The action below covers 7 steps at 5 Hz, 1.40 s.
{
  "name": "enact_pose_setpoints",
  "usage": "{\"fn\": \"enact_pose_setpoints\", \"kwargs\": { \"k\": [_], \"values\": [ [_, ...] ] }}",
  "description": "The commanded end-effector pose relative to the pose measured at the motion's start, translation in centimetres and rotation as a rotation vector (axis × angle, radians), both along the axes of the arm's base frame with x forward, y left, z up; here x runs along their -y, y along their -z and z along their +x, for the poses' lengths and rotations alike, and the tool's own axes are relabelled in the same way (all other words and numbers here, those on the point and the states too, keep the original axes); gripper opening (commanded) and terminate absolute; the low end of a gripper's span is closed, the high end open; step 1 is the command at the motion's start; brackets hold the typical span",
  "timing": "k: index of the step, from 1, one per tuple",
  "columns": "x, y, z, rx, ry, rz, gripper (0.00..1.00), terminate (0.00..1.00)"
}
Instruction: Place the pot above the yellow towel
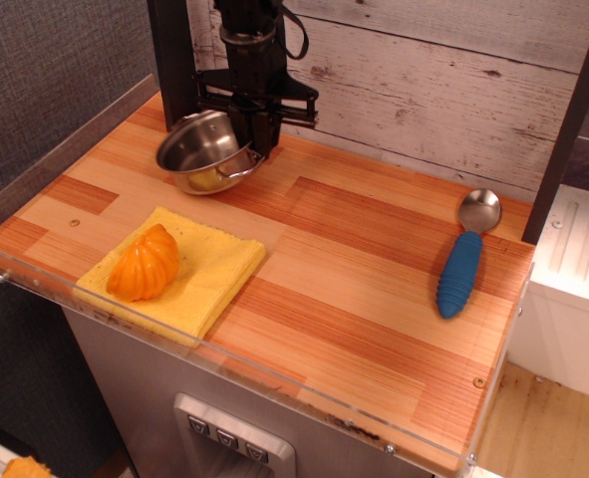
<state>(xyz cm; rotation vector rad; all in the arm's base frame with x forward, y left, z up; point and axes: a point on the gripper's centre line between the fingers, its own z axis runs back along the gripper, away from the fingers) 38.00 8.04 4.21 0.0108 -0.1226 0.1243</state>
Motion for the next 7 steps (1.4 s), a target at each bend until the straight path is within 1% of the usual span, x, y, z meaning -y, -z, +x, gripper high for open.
{"fn": "enact_pose_setpoints", "kwargs": {
  "k": [1,2,3,4,5,6,7],
  "values": [
    [-0.2,-0.6,-0.9,-0.02,0.005,0.017,1.0,0.0],
    [0.5,-1.2,-1.1,-0.002,0.026,0.001,1.0,0.0],
    [0.4,-3.2,-1.1,0.035,0.027,-0.035,1.0,0.0],
    [-0.7,-6.6,-2.2,0.078,0.011,-0.053,1.0,0.0],
    [-2.0,-11.0,-5.4,0.101,0.067,-0.063,1.0,0.0],
    [-1.7,-12.7,-8.2,0.058,0.211,-0.005,1.0,0.0],
    [-1.2,-11.6,-9.9,0.0,0.274,0.035,1.0,0.0]
  ]
}}
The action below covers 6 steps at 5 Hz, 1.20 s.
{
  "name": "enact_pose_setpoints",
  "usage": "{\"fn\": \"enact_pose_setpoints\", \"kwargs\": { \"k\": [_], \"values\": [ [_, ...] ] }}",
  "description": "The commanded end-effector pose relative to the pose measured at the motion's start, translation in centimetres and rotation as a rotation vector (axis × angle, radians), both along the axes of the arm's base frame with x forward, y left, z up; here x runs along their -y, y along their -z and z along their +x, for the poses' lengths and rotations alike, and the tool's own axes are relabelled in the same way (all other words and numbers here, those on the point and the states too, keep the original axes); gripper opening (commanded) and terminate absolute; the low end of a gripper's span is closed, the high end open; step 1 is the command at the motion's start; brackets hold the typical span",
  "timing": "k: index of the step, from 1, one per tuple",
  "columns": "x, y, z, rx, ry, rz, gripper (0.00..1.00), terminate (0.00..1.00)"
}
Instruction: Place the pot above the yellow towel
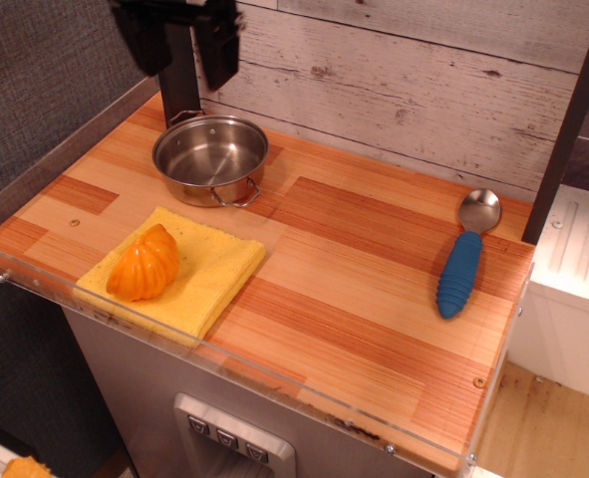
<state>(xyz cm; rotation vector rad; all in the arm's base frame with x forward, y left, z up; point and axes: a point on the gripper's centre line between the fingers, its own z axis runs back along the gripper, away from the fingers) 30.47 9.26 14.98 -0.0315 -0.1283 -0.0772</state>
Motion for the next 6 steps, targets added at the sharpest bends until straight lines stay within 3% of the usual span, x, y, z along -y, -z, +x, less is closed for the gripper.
{"fn": "enact_pose_setpoints", "kwargs": {
  "k": [1,3,5,6],
  "values": [
    [0.1,0.3,-2.5,-0.023,0.048,0.075,1.0,0.0],
    [-0.5,2.1,-2.6,-0.025,-0.059,0.065,1.0,0.0],
    [-0.5,2.1,-2.6,-0.025,-0.059,0.065,1.0,0.0],
    [-0.5,2.1,-2.6,-0.025,-0.059,0.065,1.0,1.0]
  ]
}}
